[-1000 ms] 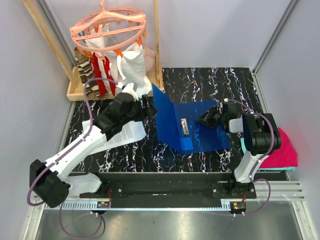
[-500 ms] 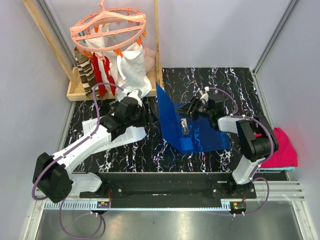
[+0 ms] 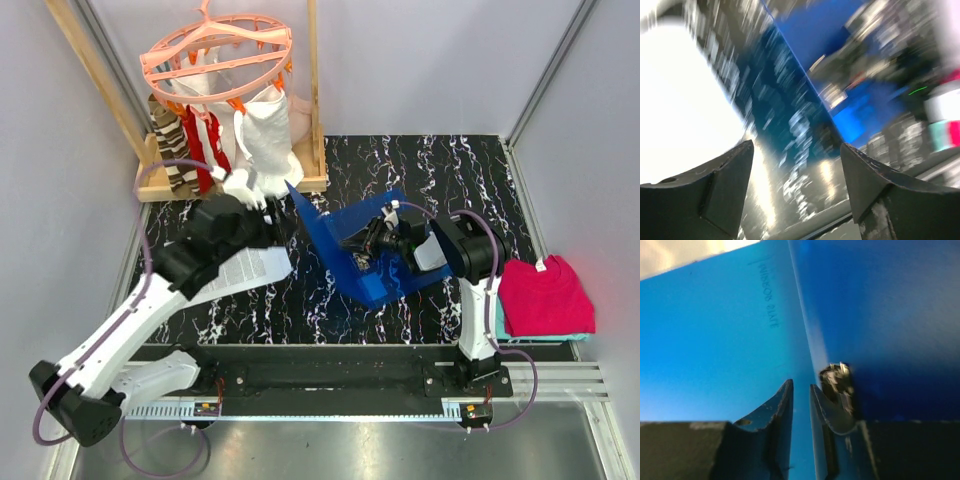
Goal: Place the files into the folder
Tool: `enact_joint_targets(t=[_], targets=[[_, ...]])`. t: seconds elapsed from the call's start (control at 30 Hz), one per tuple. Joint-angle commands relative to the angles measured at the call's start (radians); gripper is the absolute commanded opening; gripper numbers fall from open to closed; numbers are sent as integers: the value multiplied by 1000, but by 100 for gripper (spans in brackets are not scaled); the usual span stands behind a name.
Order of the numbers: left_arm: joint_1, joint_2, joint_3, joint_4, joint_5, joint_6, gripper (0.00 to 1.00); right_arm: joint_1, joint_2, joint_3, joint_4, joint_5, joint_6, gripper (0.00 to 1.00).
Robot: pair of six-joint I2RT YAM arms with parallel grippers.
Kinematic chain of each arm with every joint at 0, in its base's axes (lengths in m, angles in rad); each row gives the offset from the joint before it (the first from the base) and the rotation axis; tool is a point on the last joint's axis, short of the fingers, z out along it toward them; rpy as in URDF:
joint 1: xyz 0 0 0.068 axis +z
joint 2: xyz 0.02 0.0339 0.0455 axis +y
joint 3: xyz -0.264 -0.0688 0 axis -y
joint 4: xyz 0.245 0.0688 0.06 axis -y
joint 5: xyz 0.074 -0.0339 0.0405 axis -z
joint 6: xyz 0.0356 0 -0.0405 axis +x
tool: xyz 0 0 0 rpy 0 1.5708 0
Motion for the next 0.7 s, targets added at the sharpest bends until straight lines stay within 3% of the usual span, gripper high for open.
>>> enact_joint_targets(t=[0.0, 0.13, 0.23, 0.33, 0.4, 0.67], targets=[[1, -51, 201, 100, 77, 52, 74, 9, -119, -8, -290, 142, -214, 29], [1, 22, 236, 140, 117, -31, 70, 15, -150, -1, -384, 195, -258, 30], [1, 15, 217, 156, 65, -62, 71, 21, -165, -4, -413, 231, -277, 30], [1, -16, 174, 310, 75, -82, 74, 59, -193, 31, -523, 309, -336, 30], [1, 59, 198, 376, 160, -115, 74, 72, -196, 44, -571, 356, -352, 30], [-5, 488, 368, 432, 416, -149, 57, 76, -218, 33, -590, 416, -354, 30]])
